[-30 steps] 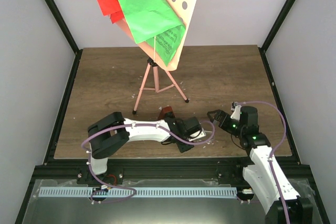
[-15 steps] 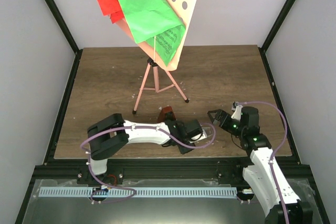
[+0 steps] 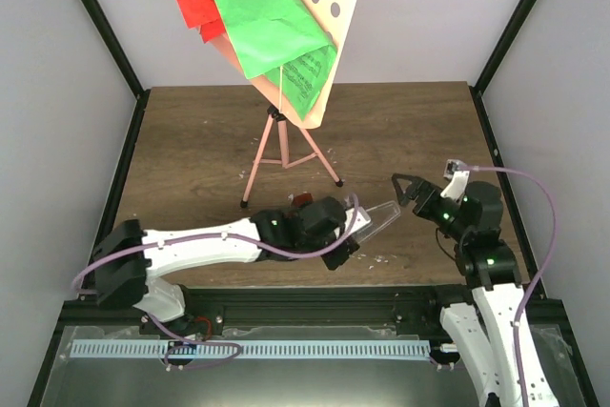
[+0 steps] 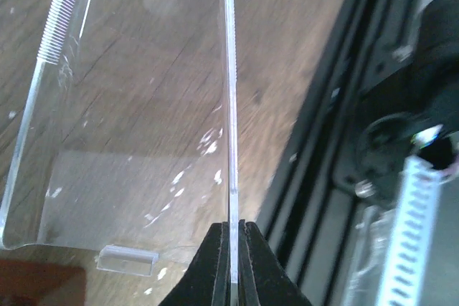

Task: Pack up the instrument practice props

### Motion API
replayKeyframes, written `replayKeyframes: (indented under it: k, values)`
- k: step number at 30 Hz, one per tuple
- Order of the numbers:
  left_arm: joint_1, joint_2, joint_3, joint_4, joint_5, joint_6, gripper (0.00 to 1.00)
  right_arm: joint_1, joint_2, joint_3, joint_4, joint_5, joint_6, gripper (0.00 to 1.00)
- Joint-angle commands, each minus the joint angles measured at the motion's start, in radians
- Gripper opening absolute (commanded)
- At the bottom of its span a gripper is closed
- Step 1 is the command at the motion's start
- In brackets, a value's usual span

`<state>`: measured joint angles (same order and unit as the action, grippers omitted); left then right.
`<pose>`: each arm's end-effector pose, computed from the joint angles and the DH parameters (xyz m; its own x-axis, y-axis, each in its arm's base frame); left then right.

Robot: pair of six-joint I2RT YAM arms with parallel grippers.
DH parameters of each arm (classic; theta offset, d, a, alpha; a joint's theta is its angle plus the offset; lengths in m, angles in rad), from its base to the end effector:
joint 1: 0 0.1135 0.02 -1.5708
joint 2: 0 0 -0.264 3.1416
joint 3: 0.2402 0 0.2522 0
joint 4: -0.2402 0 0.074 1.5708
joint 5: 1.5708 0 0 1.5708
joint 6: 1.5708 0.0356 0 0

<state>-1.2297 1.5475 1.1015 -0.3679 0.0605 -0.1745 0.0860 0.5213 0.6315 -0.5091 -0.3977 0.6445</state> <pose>0.1103 -0.3173 0.2463 -0.4052 0.6235 -0.6686 0.8978 0.4092 -0.1625 0.1247 0.0246 0.2901 -0.5705 0.5068 -0.6463 -0.1151 0.7298 0.6739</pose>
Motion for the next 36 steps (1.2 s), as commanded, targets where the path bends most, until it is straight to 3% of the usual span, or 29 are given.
replayKeyframes:
  k: [1,5,7,11,15,18,23,36]
  values:
    - [0.038,-0.100,-0.010,0.102,0.149,-0.154,0.00,-0.011,-0.028,0.108,-0.042,-0.044,0.006,1.00]
    - [0.110,-0.239,-0.111,0.255,0.319,-0.299,0.00,-0.011,-0.032,0.192,-0.013,-0.122,-0.013,1.00]
    - [0.139,-0.335,-0.189,0.345,0.394,-0.370,0.00,-0.011,-0.033,0.207,0.049,-0.246,-0.030,1.00]
    - [0.196,-0.473,-0.307,0.521,0.501,-0.520,0.00,-0.011,-0.019,0.161,0.274,-0.539,0.028,1.00]
    - [0.234,-0.530,-0.382,0.672,0.607,-0.658,0.00,-0.007,0.001,0.068,0.519,-0.674,0.205,1.00]
    - [0.238,-0.549,-0.425,0.817,0.635,-0.728,0.00,0.006,0.006,0.064,0.553,-0.683,0.217,1.00]
    - [0.252,-0.551,-0.448,0.911,0.664,-0.789,0.00,0.065,0.040,0.096,0.537,-0.697,0.201,1.00]
    - [0.256,-0.540,-0.440,0.910,0.657,-0.789,0.00,0.397,0.156,0.118,0.608,-0.480,0.196,0.99]
